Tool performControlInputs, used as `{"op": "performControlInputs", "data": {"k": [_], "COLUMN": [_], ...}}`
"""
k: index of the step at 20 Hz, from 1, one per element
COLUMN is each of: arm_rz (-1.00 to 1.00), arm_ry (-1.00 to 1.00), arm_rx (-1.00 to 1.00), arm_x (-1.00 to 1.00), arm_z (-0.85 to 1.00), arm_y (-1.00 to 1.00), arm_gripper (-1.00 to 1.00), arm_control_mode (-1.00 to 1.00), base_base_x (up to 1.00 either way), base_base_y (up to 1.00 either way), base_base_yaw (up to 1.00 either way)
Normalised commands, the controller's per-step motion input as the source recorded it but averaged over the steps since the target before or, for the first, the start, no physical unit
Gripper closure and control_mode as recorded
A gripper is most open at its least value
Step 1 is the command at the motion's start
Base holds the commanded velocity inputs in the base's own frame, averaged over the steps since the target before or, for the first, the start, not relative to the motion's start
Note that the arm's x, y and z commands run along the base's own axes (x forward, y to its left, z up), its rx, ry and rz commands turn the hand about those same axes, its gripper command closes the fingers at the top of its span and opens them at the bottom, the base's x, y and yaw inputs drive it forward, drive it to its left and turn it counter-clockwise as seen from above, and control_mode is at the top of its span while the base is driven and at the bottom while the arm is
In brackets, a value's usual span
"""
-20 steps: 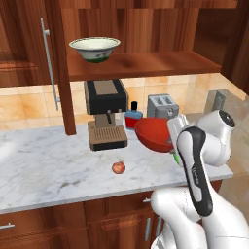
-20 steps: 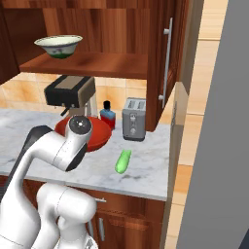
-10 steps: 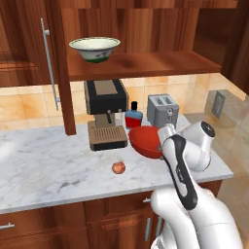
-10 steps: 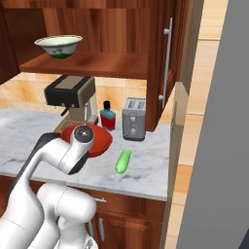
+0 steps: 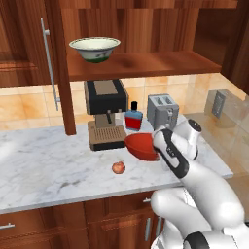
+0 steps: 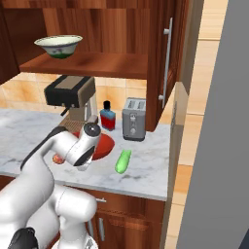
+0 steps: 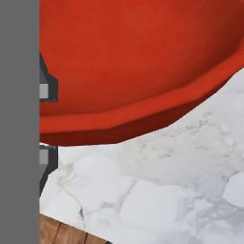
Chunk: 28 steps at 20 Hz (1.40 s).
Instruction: Pick both bowls and place them on the counter. Then place the corn in one bowl and place the peach in the other bowl.
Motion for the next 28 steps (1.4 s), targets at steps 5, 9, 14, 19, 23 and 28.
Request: {"op": "performControlInputs", "data": {"k": [5, 9, 14, 19, 23, 28], "arm_rz": [0.06, 0.04, 0.0, 0.0, 0.0, 0.0], "arm_ry": [0.01, 0.0, 0.0, 0.02, 0.0, 0.0], "arm_rx": [0.0, -0.01, -0.03, -0.03, -0.02, 0.0], "arm_x": [0.2, 0.14, 0.07, 0.01, 0.0, 0.0], "arm_z": [-0.62, -0.49, -0.37, -0.2, -0.02, 0.02], "arm_y": [0.0, -0.01, -0.01, 0.0, 0.0, -0.01], "arm_gripper": [1.0, 1.0, 1.0, 1.0, -1.0, -1.0], "arm_control_mode": [-1.0, -1.0, -1.0, -1.0, -1.0, -1.0], "base_base_x": [0.0, 0.0, 0.0, 0.0, 0.0, 0.0], "base_base_y": [0.0, 0.0, 0.0, 0.0, 0.0, 0.0], "base_base_yaw": [0.0, 0.0, 0.0, 0.0, 0.0, 0.0]}}
